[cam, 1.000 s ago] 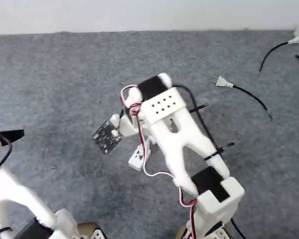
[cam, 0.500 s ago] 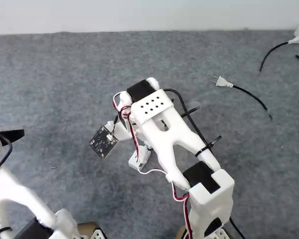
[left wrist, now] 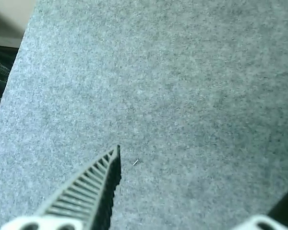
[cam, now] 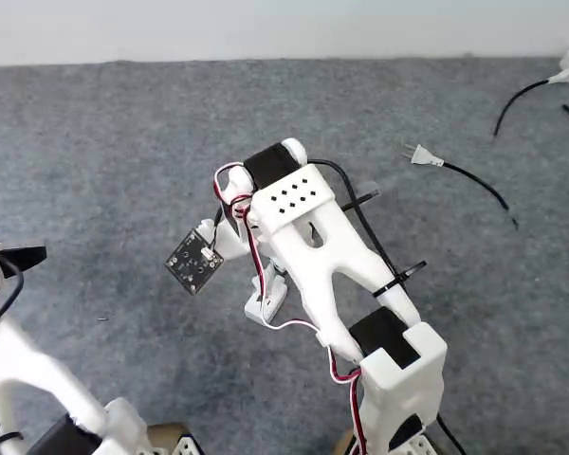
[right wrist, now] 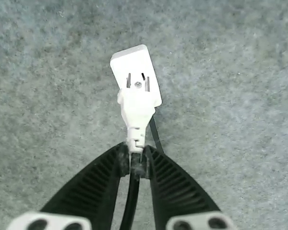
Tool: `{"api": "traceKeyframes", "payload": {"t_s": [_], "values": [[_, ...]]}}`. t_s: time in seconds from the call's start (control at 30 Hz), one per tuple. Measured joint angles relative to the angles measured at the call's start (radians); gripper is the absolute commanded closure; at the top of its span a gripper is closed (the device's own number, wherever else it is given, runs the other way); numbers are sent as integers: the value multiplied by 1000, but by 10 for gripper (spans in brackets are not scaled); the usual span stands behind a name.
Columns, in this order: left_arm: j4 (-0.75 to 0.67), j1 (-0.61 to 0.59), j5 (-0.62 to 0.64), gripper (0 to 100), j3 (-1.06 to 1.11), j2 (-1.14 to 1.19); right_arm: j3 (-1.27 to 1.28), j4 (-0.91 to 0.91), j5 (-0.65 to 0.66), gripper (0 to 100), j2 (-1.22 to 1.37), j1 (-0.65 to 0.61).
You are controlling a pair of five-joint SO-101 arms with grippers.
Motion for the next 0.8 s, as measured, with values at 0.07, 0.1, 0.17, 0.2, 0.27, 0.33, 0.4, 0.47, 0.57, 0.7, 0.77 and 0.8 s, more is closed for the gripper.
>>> {"api": "traceKeyframes", "payload": {"t_s": [0.07,0.1,0.17,0.2,0.27,0.33,0.4,0.47,0.57,0.7,0.77,0.8], "values": [[0,0,0,504,0,0,0,0,12,988,0,5],[0,0,0,504,0,0,0,0,17,988,6,8],[0,0,0,504,0,0,-2,0,21,988,29,12],[0,0,0,504,0,0,0,0,21,988,41,17],[0,0,0,504,0,0,0,0,21,988,66,26],[0,0,0,504,0,0,0,0,21,988,89,29],[0,0,0,504,0,0,0,0,21,988,103,31],[0,0,0,504,0,0,0,0,21,988,112,31],[0,0,0,504,0,0,0,0,26,988,117,31],[0,0,0,504,0,0,0,0,28,988,117,31],[0,0,0,504,0,0,0,0,28,988,117,31],[0,0,0,504,0,0,0,0,28,988,117,31]]}}
